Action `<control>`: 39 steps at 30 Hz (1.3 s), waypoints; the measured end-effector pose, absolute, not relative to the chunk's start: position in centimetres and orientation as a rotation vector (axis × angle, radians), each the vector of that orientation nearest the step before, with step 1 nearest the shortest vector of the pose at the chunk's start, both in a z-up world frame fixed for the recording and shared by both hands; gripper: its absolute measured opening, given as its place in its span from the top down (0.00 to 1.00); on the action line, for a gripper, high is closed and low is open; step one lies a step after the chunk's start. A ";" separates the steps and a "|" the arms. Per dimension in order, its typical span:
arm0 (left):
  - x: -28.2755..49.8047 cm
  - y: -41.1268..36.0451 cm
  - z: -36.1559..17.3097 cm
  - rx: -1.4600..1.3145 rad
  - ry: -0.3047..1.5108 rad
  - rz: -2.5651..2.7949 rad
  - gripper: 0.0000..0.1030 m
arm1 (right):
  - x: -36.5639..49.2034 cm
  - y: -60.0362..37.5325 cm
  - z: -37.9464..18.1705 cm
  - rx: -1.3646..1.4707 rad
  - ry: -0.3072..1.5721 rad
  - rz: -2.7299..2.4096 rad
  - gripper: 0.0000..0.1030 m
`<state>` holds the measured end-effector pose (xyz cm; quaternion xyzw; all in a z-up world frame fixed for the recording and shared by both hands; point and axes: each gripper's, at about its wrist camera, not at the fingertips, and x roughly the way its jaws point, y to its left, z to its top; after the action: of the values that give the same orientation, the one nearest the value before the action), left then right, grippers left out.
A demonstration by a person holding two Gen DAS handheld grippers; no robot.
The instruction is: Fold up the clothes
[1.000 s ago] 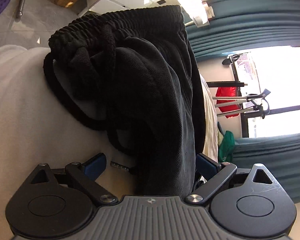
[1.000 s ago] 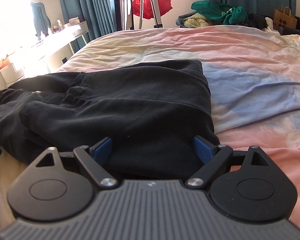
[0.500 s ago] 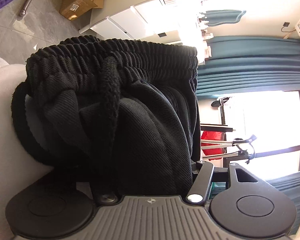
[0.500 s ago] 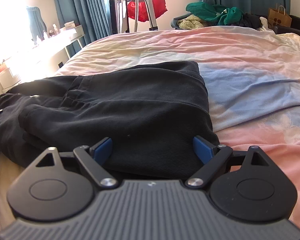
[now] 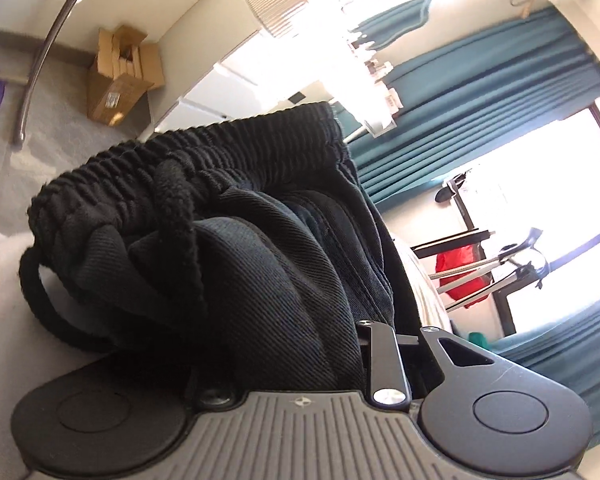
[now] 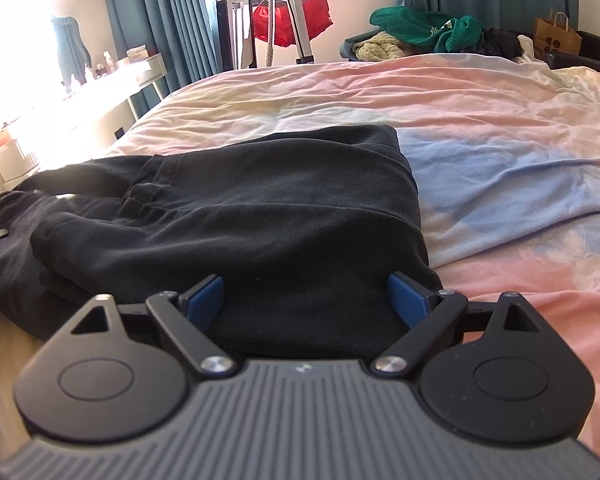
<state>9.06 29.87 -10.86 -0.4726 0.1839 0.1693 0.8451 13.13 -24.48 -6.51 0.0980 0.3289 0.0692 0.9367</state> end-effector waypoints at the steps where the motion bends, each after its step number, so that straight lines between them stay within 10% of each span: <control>1: 10.0 28.8 -9.8 -0.949 0.381 0.371 0.76 | 13.1 -25.1 -6.3 0.243 0.664 0.141 0.12; 15: 11.1 -0.1 7.8 -0.128 0.115 0.226 0.81 | 12.9 -36.8 -5.0 0.667 0.586 -0.095 0.14; 29: 10.3 -29.2 -7.1 0.480 0.253 -0.034 0.78 | 13.0 -46.9 -6.2 0.969 0.457 -0.100 0.12; 36: 11.7 -28.6 -9.5 0.583 0.322 -0.079 0.25 | 14.5 -45.2 -6.3 0.966 0.499 0.047 0.12; 39: 9.9 -21.5 -10.4 0.577 0.348 -0.129 0.21 | 14.7 -44.6 -7.2 1.019 0.564 0.101 0.12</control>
<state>9.87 -21.45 -10.35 0.2831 0.1704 -0.0631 0.9417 14.74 -44.55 -7.15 0.4809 0.2663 0.0478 0.8340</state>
